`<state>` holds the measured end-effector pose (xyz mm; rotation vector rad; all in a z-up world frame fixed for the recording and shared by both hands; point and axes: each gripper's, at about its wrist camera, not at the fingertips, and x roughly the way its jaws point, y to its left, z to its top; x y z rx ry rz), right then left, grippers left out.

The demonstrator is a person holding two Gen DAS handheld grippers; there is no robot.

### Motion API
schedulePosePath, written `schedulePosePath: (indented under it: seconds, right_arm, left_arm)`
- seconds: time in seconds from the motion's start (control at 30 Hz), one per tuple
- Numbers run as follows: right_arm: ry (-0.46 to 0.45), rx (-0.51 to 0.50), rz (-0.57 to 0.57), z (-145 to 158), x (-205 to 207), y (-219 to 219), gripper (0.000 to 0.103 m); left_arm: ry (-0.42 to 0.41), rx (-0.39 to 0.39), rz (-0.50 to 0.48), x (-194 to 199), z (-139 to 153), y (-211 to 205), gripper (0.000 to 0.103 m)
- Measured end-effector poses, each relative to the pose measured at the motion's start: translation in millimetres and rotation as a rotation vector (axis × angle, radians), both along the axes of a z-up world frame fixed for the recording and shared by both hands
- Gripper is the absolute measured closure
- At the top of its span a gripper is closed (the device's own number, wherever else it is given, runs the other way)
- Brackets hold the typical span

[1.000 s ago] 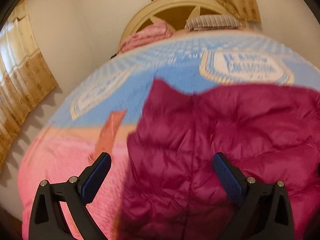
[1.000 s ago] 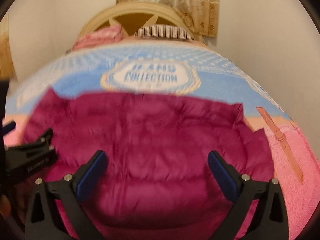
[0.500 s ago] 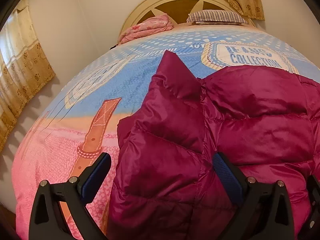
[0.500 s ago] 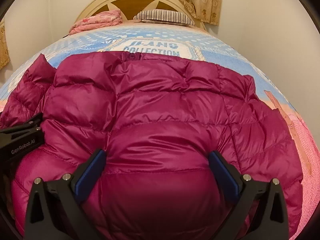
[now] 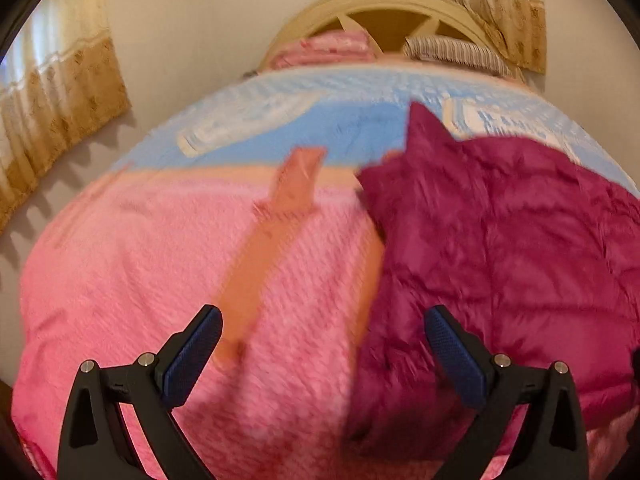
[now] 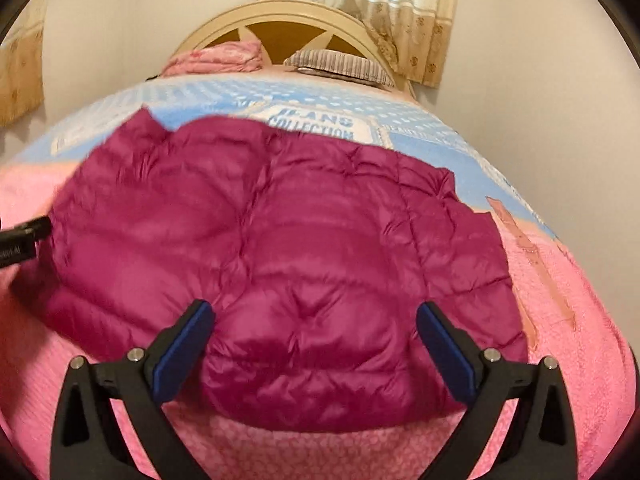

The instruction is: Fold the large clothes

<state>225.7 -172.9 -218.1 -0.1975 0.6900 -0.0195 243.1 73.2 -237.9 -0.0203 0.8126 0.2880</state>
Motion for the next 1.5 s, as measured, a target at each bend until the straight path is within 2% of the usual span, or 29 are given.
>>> schedulePosePath:
  seconds: [0.17, 0.23, 0.27, 0.33, 0.37, 0.4, 0.43, 0.47, 0.53, 0.63, 0.8, 0.93, 1.07, 1.23, 1.3, 1.37, 1.43, 1.5]
  right_arm:
    - [0.057, -0.031, -0.006, -15.5, 14.1, 1.7, 0.0]
    - [0.072, -0.035, -0.009, -18.1, 15.7, 2.4, 0.0]
    - [0.077, -0.035, -0.009, -19.1, 16.8, 2.6, 0.0]
    - [0.084, -0.031, -0.01, -21.9, 19.8, 1.5, 0.0]
    - [0.084, -0.03, -0.01, -22.5, 20.1, 1.5, 0.0]
    - [0.083, -0.028, -0.01, -22.9, 19.9, 1.3, 0.0]
    - [0.083, -0.026, -0.01, -23.6, 19.2, 1.5, 0.0]
    - [0.085, -0.021, -0.01, -23.8, 19.7, 0.8, 0.0]
    - [0.088, -0.023, -0.011, -24.5, 20.7, 1.5, 0.0]
    - [0.081, -0.063, -0.017, -23.7, 19.7, 7.4, 0.001]
    - [0.065, -0.126, -0.049, -22.3, 14.6, 21.4, 0.0]
    - [0.054, -0.155, -0.014, -24.2, 6.0, 49.0, 0.001]
    - [0.048, -0.147, 0.069, -24.4, -4.4, 83.6, 0.002]
    - [0.098, -0.026, 0.268, -5.6, -26.0, 114.0, 0.001]
    - [0.085, 0.016, 0.319, 12.1, -38.6, 102.3, 0.0]
    - [0.053, 0.011, 0.304, 25.2, -43.4, 81.5, 0.0]
    - [0.026, 0.012, 0.225, 35.0, -39.2, 40.1, 0.0]
    - [0.005, -0.017, 0.098, 37.0, -27.9, -9.7, 0.0]
  left_arm:
    - [0.007, -0.017, -0.051, -0.2, -9.9, -11.3, 0.003]
    - [0.019, -0.049, -0.09, 3.0, -13.8, -15.1, 0.024]
    - [0.021, -0.071, -0.111, 3.6, -14.1, -17.2, 0.029]
    - [0.024, -0.1, -0.151, 5.0, -13.8, -22.4, 0.049]
    - [0.026, -0.094, -0.16, 6.0, -13.4, -26.1, 0.049]
    - [0.025, -0.099, -0.169, 6.6, -13.7, -28.1, 0.055]
    - [0.023, -0.114, -0.18, 6.3, -13.3, -28.2, 0.07]
    - [0.022, -0.145, -0.203, 6.0, -12.8, -29.1, 0.078]
    - [0.015, -0.116, -0.211, 3.8, -8.8, -35.8, 0.091]
    - [-0.02, -0.063, -0.224, -7.2, 0.6, -43.5, 0.094]
    - [-0.09, -0.069, -0.248, -30.7, 24.7, -32.9, 0.094]
    - [-0.134, -0.05, -0.245, -53.6, 46.5, -24.4, 0.095]
    - [-0.172, -0.039, -0.196, -80.2, 69.7, 2.4, 0.095]
    - [-0.199, 0.011, -0.146, -98.5, 101.2, 42.3, 0.095]
    - [-0.205, 0.047, -0.144, -100.5, 114.9, 49.3, 0.095]
    - [-0.224, 0.084, -0.149, -100.1, 126.0, 46.3, 0.095]
    - [-0.241, 0.102, -0.17, -97.6, 134.4, 33.2, 0.095]
    - [-0.268, 0.139, -0.207, -93.2, 143.7, 6.4, 0.095]
